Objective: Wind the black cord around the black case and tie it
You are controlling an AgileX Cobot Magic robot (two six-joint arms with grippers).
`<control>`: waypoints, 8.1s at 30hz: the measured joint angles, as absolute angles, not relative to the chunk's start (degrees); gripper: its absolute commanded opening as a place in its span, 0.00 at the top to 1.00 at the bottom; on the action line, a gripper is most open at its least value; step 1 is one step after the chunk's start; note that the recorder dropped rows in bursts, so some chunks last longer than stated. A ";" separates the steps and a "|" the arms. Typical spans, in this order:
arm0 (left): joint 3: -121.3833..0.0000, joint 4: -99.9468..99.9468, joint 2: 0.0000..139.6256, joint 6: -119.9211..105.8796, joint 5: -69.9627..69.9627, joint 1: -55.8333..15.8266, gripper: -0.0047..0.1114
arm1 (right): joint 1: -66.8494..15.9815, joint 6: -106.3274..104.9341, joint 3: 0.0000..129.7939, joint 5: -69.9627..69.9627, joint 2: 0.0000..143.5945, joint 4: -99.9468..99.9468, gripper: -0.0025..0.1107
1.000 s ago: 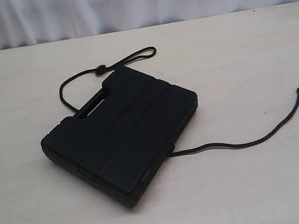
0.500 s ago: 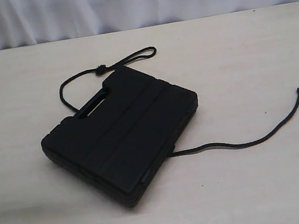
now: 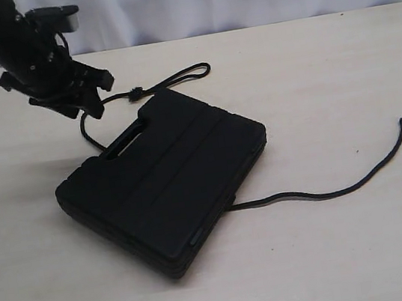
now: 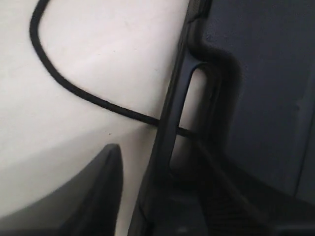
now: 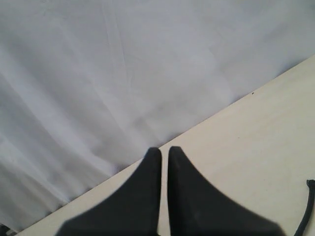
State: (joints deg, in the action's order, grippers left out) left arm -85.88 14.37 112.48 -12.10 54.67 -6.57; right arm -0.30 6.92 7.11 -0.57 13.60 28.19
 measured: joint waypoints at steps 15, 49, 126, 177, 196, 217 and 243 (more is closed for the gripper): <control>-88.93 22.58 126.67 -21.23 52.21 -6.66 0.58 | -0.30 6.92 7.11 -1.38 13.60 28.19 0.94; -89.06 48.90 115.11 -19.78 69.97 -3.67 0.96 | -1.16 -58.58 30.51 -40.78 19.09 50.56 0.94; -89.04 60.36 118.14 -21.37 63.62 -6.72 0.96 | -41.30 38.21 38.89 -45.89 60.40 -63.56 0.94; -89.04 64.59 118.14 -13.00 60.88 -8.74 0.96 | -64.02 113.13 46.29 -67.77 112.53 -99.71 0.74; -97.56 25.34 126.54 -57.10 38.92 -5.62 0.48 | -68.11 109.41 39.62 -60.82 98.78 -86.83 0.94; -69.57 39.97 106.67 -73.64 43.35 -5.88 0.96 | -68.11 117.67 39.59 -57.32 98.51 -80.79 0.94; -54.13 77.67 94.56 -117.22 40.77 -10.21 0.96 | -68.15 112.24 39.49 -53.68 98.13 -82.63 0.94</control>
State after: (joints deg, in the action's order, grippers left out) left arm -54.13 77.67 94.56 -117.22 40.77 -10.21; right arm -68.15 112.24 39.49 -53.68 98.13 -82.63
